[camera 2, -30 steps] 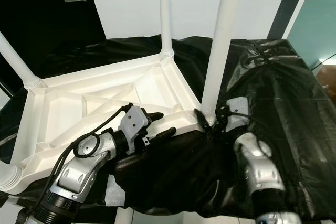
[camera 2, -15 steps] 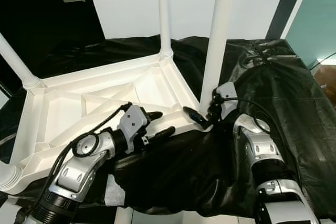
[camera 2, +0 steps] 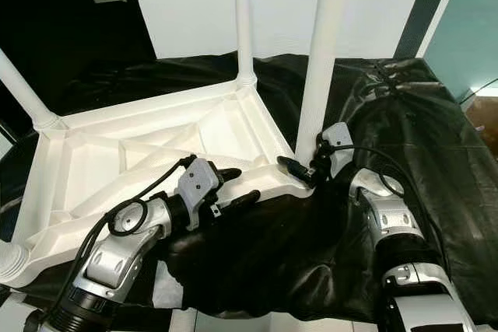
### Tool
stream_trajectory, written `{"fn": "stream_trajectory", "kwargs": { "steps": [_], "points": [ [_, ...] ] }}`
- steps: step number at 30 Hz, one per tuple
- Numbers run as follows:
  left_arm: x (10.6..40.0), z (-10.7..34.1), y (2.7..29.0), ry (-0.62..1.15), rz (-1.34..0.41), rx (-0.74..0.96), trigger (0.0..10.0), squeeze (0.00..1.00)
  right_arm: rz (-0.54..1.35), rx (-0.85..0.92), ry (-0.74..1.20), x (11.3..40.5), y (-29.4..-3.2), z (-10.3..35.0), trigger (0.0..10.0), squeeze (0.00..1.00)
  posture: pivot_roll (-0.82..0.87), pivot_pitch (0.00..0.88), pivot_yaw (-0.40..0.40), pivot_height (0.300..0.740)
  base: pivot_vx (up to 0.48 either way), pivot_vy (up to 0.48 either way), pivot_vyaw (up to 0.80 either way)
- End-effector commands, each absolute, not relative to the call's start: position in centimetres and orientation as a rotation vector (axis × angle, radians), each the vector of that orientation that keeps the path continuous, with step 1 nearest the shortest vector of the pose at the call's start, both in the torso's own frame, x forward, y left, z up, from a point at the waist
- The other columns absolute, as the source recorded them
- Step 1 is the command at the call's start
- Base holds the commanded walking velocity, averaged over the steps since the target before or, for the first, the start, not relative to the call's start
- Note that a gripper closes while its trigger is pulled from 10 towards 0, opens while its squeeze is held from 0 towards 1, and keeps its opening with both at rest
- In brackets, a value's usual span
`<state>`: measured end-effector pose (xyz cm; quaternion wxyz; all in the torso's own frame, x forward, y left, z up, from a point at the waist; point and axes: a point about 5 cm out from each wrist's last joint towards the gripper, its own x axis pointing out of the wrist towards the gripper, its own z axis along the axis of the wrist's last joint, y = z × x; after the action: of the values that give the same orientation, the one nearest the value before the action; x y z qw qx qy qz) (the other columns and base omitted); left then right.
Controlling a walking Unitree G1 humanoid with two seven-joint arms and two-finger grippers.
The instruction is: Building children table
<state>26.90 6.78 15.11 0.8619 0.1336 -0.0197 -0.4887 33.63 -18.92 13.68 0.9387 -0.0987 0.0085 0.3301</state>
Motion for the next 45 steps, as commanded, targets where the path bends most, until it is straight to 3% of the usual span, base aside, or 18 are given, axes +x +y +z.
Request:
{"fn": "stream_trajectory", "kwargs": {
  "steps": [1,9,13,21,26,27,28,29,33,34,35,36,45],
  "points": [
    [26.9,14.5,6.9,-0.016,-0.982,0.281,10.0,0.00,0.555,-0.212,0.093,33.4,-19.8,11.9,0.0,0.00,-0.04,0.018,0.019,0.740,0.000,0.000,0.00],
    [26.9,14.5,6.9,-0.012,-0.992,0.274,10.0,0.00,0.186,-0.123,0.118,33.2,-19.8,10.4,0.0,0.00,-0.05,0.023,0.030,0.740,0.000,0.000,0.00],
    [26.9,14.6,6.9,-0.012,-0.994,0.273,10.0,0.00,0.124,-0.113,0.120,32.9,-19.5,10.2,0.0,0.00,-0.05,0.024,0.032,0.740,0.000,0.000,0.00],
    [26.8,14.7,6.9,-0.013,-1.006,0.269,10.0,0.00,-0.214,-0.026,0.091,32.1,-15.8,9.8,0.0,0.00,-0.06,0.031,0.040,0.740,0.000,0.000,0.00],
    [26.8,14.7,6.9,-0.012,-1.006,0.269,10.0,0.00,-0.239,-0.020,0.087,32.0,-15.5,9.9,0.0,0.00,-0.06,0.032,0.044,0.740,0.000,0.000,0.00],
    [26.8,14.7,6.8,-0.011,-1.010,0.271,10.0,0.00,-0.233,-0.021,0.073,31.9,-15.2,10.1,4.1,0.00,-0.06,0.032,0.041,0.740,0.000,0.000,0.00],
    [26.8,14.7,6.8,-0.011,-1.010,0.271,10.0,0.00,-0.233,-0.021,0.073,31.9,-15.2,10.1,4.1,0.00,-0.06,0.032,0.041,0.740,0.000,0.000,0.00],
    [26.9,14.7,6.7,-0.012,-1.011,0.272,10.0,0.00,-0.224,-0.016,0.053,31.9,-15.1,10.5,10.0,0.00,-0.06,0.033,0.044,0.740,0.000,0.000,0.00],
    [27.1,14.8,6.7,-0.016,-1.007,0.275,10.0,0.00,-0.206,-0.022,0.012,31.9,-15.3,11.1,10.0,0.00,-0.06,0.032,0.044,0.740,0.000,0.000,0.00],
    [27.1,14.8,6.7,-0.019,-1.004,0.275,10.0,0.00,-0.203,-0.021,-0.005,31.9,-15.5,11.4,10.0,0.13,-0.06,0.032,0.045,0.740,0.000,0.000,0.00],
    [27.2,14.9,6.8,-0.023,-1.000,0.275,10.0,0.00,-0.189,-0.015,-0.026,31.9,-15.5,11.6,10.0,0.71,-0.06,0.032,0.045,0.740,0.000,0.000,0.00],
    [27.2,15.1,7.0,-0.028,-0.995,0.275,10.0,0.00,-0.181,-0.013,-0.050,31.8,-15.5,12.0,10.0,1.00,-0.05,0.031,0.043,0.740,0.000,0.000,0.00],
    [27.3,15.4,7.8,-0.017,-0.975,0.226,10.0,0.00,-0.154,0.003,-0.090,31.8,-15.9,12.9,10.0,1.00,-0.04,0.032,0.036,0.740,0.000,0.000,0.00]
  ]
}}
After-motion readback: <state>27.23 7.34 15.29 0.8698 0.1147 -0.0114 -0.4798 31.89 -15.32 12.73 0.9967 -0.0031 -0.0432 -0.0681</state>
